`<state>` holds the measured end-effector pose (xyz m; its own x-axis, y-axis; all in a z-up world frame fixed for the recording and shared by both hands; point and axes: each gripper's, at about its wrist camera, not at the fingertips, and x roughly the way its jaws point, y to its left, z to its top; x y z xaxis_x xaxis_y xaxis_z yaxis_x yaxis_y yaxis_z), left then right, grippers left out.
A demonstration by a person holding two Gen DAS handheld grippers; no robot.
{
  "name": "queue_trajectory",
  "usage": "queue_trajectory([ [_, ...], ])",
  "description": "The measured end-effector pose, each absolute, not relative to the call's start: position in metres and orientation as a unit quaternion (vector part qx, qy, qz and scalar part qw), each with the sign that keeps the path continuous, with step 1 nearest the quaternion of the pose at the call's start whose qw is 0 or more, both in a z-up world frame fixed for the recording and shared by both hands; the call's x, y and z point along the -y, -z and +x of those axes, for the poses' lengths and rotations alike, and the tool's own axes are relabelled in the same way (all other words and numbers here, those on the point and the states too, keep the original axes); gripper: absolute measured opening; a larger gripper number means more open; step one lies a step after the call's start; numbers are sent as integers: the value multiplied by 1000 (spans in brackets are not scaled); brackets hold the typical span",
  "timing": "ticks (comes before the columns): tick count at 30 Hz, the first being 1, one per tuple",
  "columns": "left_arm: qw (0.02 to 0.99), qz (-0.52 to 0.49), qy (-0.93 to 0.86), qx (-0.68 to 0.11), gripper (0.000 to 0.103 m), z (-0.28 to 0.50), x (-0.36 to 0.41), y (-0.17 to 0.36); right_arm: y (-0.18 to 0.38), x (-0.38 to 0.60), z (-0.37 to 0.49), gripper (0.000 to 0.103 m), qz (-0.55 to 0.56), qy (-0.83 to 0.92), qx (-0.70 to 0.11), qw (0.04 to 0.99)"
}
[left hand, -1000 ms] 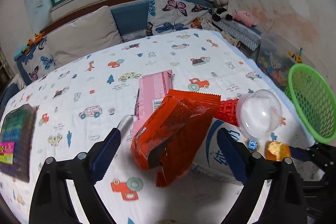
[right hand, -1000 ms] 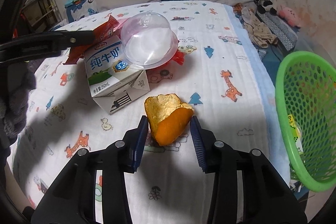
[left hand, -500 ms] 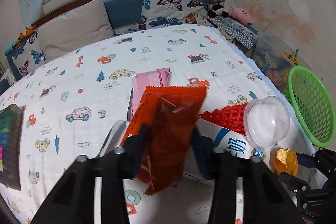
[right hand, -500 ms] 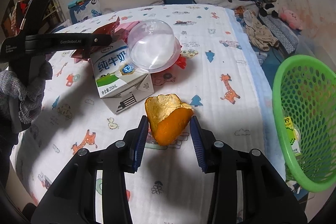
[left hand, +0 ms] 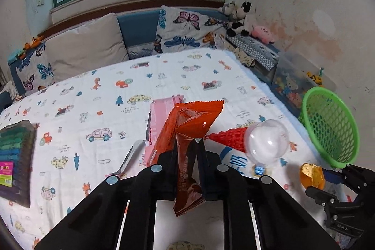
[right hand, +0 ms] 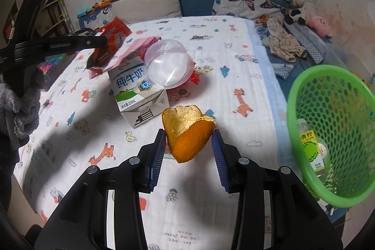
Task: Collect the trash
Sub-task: 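Carry peel and wrapper over the green wastebasket and open both grippers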
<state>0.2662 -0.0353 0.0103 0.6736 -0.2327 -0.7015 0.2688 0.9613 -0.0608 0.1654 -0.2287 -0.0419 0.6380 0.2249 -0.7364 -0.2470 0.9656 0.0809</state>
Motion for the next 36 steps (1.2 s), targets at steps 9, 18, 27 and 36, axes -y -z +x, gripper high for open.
queue_trajectory([
  [9, 917, 6, 176, -358, 13, 237, 49, -45, 21, 269, 153, 41, 4, -93, -381, 920],
  [18, 905, 3, 251, -344, 13, 223, 104, -67, 16, 345, 154, 41, 19, -11, -379, 925],
  [27, 886, 20, 302, -351, 13, 220, 171, -67, 34, 426, 161, 41, 30, 71, -402, 912],
  [36, 865, 40, 337, -370, 13, 227, 234, -54, 48, 466, 161, 46, 42, 107, -409, 905],
])
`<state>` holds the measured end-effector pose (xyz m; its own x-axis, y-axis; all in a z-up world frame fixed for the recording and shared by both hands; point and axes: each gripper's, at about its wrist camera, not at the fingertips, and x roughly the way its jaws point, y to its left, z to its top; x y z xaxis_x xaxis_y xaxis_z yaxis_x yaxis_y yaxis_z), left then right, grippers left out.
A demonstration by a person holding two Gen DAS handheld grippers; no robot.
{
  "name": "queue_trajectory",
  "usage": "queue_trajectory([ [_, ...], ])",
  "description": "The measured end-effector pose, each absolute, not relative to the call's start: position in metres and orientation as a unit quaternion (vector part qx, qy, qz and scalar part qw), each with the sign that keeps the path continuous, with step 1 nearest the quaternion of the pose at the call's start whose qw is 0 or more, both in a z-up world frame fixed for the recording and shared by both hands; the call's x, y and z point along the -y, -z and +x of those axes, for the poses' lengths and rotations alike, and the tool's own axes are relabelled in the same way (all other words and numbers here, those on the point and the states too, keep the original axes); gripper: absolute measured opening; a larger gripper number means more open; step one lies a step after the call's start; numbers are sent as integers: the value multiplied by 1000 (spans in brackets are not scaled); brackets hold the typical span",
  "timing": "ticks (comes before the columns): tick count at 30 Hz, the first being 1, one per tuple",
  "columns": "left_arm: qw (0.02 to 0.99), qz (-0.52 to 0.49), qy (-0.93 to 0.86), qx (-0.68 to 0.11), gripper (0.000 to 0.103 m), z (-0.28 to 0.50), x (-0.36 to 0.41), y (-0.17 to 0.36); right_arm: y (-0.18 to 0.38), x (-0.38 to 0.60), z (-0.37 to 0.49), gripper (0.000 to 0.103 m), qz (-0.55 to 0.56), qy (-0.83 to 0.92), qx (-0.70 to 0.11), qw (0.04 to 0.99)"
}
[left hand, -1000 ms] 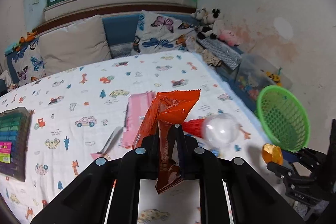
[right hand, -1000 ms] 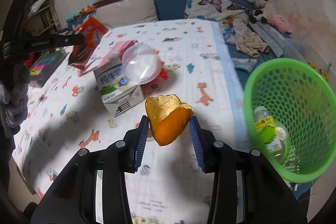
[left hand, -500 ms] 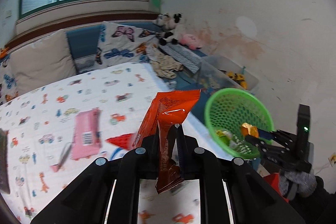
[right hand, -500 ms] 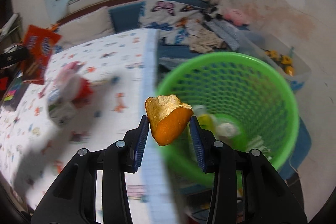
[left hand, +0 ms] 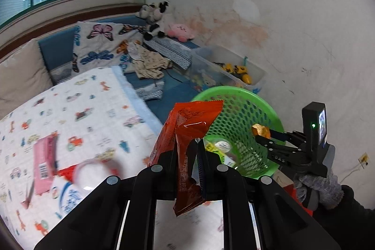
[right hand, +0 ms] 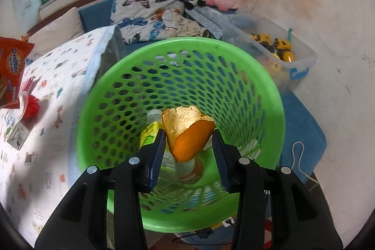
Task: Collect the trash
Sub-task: 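Carry peel and wrapper over the green wastebasket and open both grippers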
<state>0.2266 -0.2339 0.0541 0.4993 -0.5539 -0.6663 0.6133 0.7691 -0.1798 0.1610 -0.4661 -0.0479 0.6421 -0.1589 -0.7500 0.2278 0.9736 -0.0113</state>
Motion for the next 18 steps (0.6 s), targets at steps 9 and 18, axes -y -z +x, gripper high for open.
queue_trajectory([
  [9, 839, 65, 374, -389, 13, 231, 301, -40, 31, 481, 148, 59, 56, 113, -382, 916],
  [18, 810, 77, 396, -425, 13, 236, 361, -14, 15, 492, 117, 65, 78, 122, -353, 924],
])
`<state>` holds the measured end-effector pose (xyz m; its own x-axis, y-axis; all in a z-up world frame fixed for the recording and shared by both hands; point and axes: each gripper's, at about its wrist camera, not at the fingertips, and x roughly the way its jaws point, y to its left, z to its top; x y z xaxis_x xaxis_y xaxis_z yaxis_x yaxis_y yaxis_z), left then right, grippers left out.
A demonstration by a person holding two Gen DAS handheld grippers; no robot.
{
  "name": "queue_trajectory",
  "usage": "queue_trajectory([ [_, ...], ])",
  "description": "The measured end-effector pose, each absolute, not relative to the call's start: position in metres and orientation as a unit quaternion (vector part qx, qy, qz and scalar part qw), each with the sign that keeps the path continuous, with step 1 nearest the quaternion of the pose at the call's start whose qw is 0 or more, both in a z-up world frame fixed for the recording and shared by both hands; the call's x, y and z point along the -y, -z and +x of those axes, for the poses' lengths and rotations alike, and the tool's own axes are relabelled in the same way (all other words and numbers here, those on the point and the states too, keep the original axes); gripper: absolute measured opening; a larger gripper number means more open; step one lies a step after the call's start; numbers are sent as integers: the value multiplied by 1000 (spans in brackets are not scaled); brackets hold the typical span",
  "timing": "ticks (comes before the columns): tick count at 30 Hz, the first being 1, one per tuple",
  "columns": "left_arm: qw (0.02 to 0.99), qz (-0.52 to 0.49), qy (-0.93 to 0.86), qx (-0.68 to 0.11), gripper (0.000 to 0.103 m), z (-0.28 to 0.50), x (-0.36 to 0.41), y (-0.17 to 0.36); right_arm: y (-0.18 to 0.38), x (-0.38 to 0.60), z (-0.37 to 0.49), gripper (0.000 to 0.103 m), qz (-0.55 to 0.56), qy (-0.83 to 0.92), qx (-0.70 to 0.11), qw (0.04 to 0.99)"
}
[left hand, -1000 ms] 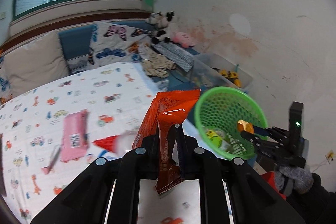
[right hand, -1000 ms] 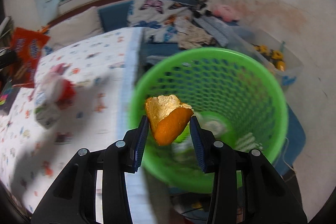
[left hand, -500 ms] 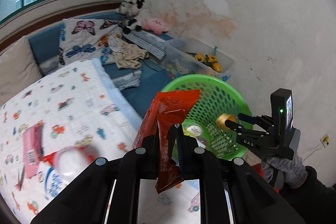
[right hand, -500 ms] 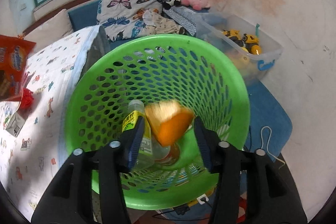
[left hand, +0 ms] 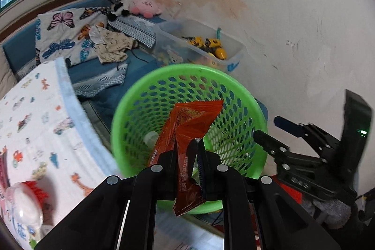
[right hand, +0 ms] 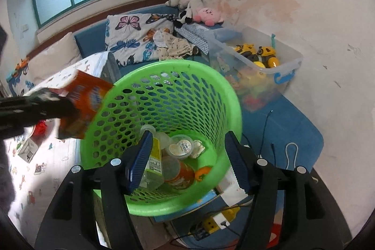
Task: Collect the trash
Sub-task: 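Carry peel and wrapper over the green wastebasket and open both grippers, then grasp the clear plastic dome with right gripper while left approaches white milk carton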
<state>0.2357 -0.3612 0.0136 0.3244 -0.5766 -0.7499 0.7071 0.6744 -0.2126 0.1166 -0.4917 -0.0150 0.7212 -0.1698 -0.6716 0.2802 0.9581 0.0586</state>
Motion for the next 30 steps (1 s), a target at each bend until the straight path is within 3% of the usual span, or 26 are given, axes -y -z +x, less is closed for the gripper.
queue_trajectory([
  [7, 789, 65, 411, -451, 15, 240, 392, 1, 13, 501, 100, 66, 99, 130, -344, 924],
  [8, 788, 64, 412, -454, 21, 240, 395, 3, 13, 502, 98, 66, 101, 132, -344, 924],
  [11, 787, 55, 413, -455, 62, 240, 398, 6, 13, 504, 94, 66, 105, 135, -342, 924],
  [18, 799, 50, 399, -447, 62, 236, 381, 4, 10, 502, 86, 67, 110, 133, -336, 926],
  [30, 858, 33, 298, -418, 63, 219, 280, -15, -2, 456, 87, 74, 91, 79, -326, 938],
])
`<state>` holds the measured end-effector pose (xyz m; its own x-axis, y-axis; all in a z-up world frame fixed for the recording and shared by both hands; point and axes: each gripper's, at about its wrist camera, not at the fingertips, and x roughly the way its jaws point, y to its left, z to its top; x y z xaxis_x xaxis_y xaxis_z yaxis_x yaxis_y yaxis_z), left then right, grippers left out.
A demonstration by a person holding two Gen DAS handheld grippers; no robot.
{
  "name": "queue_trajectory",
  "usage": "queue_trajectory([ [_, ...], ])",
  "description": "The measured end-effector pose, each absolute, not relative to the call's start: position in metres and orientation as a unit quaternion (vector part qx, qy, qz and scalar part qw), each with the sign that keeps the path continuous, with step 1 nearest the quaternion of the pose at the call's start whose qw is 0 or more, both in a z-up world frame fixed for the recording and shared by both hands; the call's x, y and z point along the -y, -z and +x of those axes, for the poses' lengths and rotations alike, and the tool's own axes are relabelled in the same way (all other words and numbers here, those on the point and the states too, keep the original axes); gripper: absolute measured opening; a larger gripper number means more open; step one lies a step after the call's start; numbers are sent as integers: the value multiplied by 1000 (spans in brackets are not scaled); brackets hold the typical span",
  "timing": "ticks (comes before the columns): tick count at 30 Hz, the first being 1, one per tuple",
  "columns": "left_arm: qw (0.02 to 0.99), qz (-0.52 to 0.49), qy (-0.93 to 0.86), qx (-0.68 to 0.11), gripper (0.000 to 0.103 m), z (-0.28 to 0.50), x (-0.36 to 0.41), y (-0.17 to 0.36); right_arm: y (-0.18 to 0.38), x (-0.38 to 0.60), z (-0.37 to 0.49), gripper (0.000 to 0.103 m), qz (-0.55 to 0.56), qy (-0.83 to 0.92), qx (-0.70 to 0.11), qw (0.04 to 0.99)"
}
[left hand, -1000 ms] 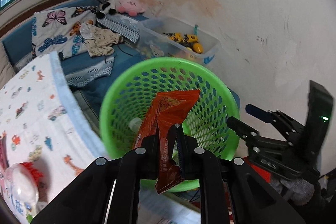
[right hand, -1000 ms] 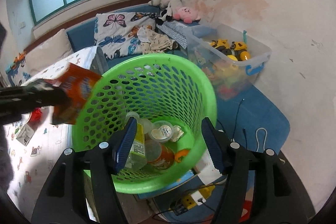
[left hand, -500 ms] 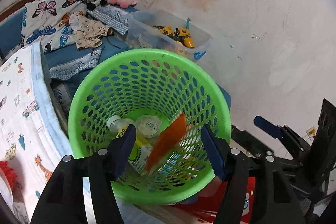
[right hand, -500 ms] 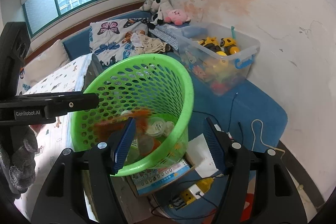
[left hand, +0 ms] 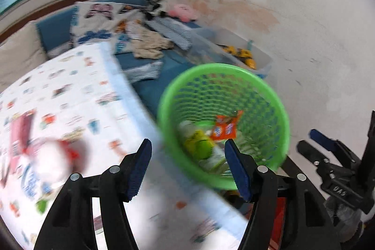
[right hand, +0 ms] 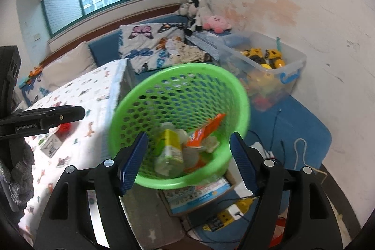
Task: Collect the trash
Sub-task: 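Grasp the clear plastic dome with right gripper while left approaches white milk carton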
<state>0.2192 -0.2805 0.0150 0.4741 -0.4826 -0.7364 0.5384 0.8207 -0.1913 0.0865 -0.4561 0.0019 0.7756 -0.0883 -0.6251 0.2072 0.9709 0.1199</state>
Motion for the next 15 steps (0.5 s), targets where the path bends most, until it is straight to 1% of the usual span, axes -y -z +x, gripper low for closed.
queue_trajectory([
  [3, 871, 27, 262, -415, 65, 219, 251, -16, -4, 445, 90, 75, 90, 66, -325, 939],
  [12, 892, -34, 178, -413, 66, 225, 150, -18, -6, 397, 111, 75, 68, 7, -334, 940],
  [15, 897, -44, 154, -412, 66, 226, 128, -17, -5, 375, 123, 75, 57, -18, -339, 939],
])
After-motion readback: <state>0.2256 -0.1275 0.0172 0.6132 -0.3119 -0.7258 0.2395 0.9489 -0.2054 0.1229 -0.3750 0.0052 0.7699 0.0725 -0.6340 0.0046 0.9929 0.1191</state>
